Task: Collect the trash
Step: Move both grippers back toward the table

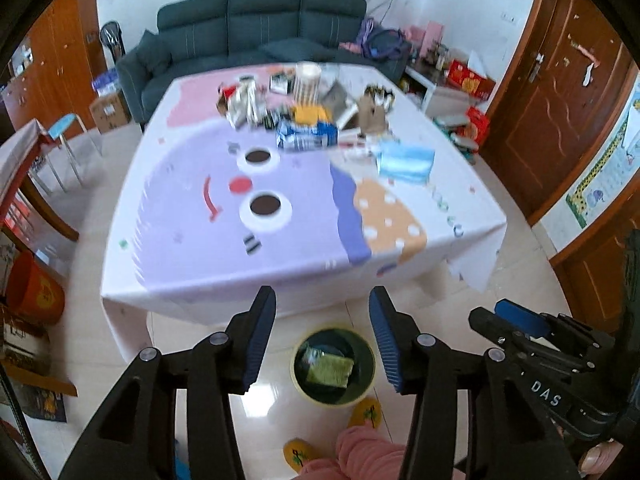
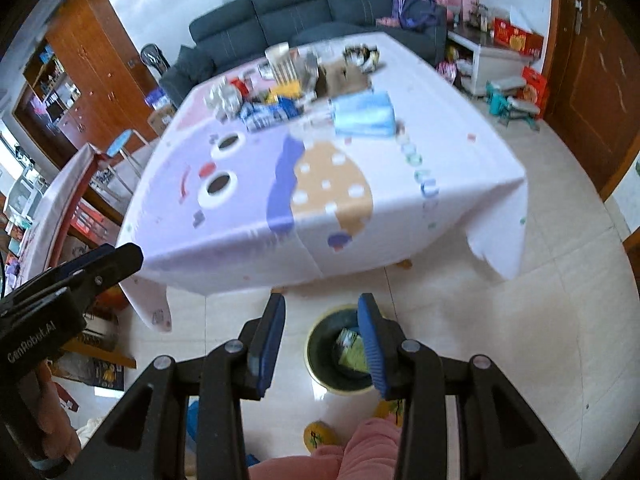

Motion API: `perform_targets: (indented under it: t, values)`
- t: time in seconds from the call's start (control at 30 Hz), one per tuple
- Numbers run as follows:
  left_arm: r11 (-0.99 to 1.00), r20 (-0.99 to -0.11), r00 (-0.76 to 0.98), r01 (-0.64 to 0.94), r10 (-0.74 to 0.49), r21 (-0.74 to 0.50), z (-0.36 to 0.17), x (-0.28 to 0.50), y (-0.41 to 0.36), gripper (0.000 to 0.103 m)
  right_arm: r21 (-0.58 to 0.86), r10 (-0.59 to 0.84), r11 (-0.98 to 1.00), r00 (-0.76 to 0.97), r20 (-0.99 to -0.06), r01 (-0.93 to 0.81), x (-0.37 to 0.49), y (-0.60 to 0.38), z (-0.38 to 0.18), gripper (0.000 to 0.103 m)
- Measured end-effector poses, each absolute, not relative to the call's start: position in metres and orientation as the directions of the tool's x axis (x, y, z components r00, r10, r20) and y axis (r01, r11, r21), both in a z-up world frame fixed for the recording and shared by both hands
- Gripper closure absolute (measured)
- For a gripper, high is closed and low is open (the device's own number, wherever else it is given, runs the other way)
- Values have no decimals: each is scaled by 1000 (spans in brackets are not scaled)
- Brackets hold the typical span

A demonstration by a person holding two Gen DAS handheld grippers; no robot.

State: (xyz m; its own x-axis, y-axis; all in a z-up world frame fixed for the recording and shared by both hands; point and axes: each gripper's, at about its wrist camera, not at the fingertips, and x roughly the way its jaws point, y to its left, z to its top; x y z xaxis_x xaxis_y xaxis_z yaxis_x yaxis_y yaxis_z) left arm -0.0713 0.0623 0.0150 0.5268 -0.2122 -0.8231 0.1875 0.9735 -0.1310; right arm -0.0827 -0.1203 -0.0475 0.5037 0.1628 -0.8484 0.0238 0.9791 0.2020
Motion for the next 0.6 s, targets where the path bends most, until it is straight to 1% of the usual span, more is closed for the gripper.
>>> perform_targets:
  t: [0.3,0.6]
  values:
    - [974,-789,579,202,-203,-103,40,-65,69,53,160,135,987,607,-783,-14,-65,-117,-4,65]
    - [980,-804,567,172,-178,-96,31,-26,58,50,115,126,992,633,-764,-60,-6,-137,4,65]
